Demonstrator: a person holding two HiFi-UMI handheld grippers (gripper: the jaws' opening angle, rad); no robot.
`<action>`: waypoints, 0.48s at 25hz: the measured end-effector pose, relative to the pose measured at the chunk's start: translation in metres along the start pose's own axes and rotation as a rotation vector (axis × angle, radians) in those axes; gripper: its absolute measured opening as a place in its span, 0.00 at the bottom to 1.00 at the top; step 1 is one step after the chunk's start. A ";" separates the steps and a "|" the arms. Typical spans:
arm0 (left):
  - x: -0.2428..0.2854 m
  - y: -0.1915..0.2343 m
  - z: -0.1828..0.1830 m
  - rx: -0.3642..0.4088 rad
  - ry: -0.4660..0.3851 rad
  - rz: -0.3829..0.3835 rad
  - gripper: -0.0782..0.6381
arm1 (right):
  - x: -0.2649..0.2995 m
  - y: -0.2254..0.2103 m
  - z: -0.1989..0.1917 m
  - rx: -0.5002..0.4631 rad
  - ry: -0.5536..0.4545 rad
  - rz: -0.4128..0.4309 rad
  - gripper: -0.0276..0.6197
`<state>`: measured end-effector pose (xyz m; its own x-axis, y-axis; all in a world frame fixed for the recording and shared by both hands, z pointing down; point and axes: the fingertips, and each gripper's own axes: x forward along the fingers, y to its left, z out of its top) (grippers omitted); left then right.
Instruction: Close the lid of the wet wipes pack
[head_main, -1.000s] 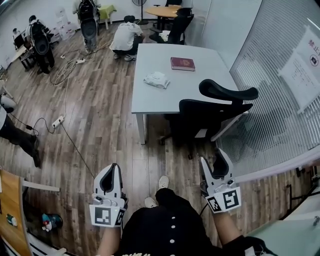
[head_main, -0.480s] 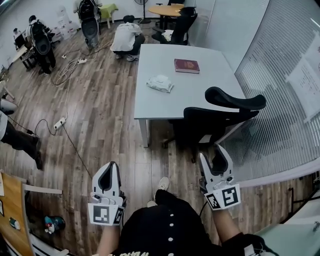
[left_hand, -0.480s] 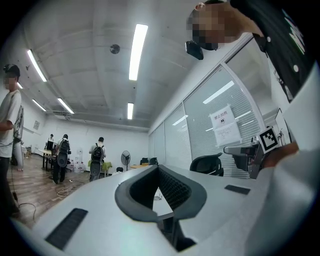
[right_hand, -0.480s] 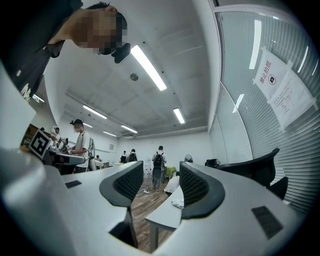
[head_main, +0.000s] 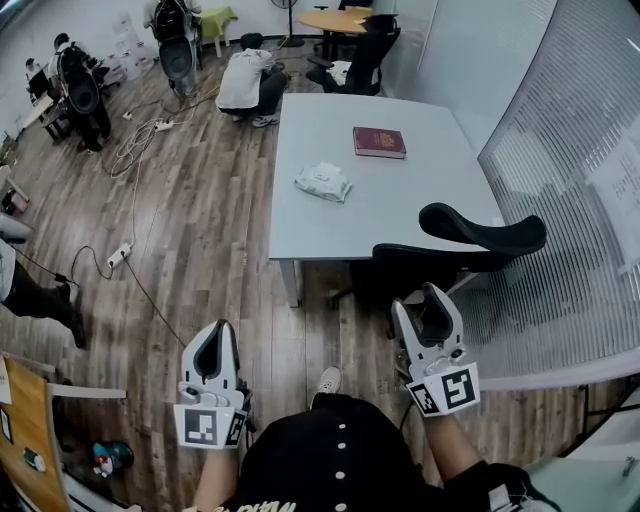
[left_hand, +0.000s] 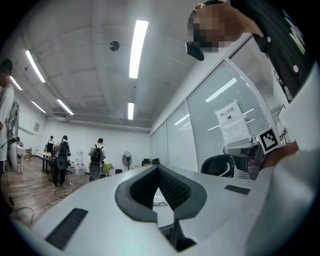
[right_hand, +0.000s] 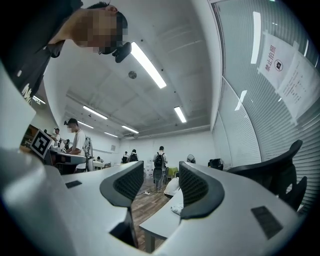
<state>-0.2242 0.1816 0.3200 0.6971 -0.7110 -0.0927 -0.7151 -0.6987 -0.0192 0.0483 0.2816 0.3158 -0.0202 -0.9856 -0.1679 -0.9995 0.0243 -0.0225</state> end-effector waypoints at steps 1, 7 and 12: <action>0.007 0.002 0.000 0.002 0.000 0.003 0.11 | 0.007 -0.004 0.000 0.001 -0.003 0.003 0.38; 0.043 0.008 -0.003 0.004 -0.008 0.019 0.11 | 0.042 -0.025 -0.005 0.003 -0.006 0.028 0.38; 0.066 0.006 -0.002 -0.020 -0.010 0.039 0.11 | 0.064 -0.037 -0.006 0.018 -0.009 0.065 0.38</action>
<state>-0.1826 0.1301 0.3160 0.6679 -0.7371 -0.1030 -0.7407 -0.6718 0.0046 0.0841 0.2162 0.3120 -0.0845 -0.9802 -0.1788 -0.9954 0.0910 -0.0286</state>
